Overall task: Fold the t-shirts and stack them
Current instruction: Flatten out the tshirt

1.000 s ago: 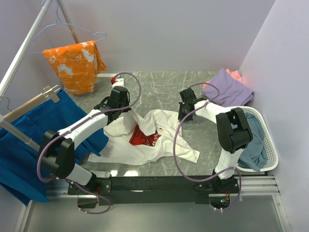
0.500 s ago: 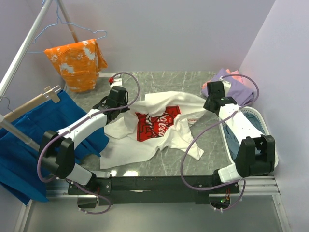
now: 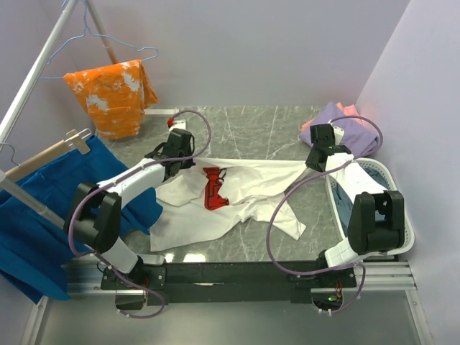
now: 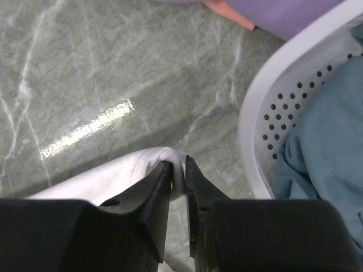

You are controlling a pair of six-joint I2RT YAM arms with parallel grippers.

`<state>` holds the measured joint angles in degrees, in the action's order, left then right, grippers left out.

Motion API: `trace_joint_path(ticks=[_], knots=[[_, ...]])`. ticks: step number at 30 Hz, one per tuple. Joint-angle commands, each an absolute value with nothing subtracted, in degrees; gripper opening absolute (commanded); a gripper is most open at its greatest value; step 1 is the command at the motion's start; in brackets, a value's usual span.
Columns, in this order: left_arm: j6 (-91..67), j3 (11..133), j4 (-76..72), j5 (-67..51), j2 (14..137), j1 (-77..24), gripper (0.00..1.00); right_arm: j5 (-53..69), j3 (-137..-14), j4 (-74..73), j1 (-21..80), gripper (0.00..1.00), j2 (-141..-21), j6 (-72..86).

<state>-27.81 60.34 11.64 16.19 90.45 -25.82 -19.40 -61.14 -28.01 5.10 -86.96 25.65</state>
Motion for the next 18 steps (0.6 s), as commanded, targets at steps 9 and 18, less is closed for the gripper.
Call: trace_joint_path(ticks=[9,18], knots=[[-26.9,67.4,9.3,13.4,97.7,-24.9,0.01,-5.0,-59.9,-24.7,6.6,0.60,-80.8,26.4],[-26.7,67.4,9.4,12.1,98.8,-24.9,0.01,10.4,-50.5,-15.8,9.0,0.59,-82.2,34.8]])
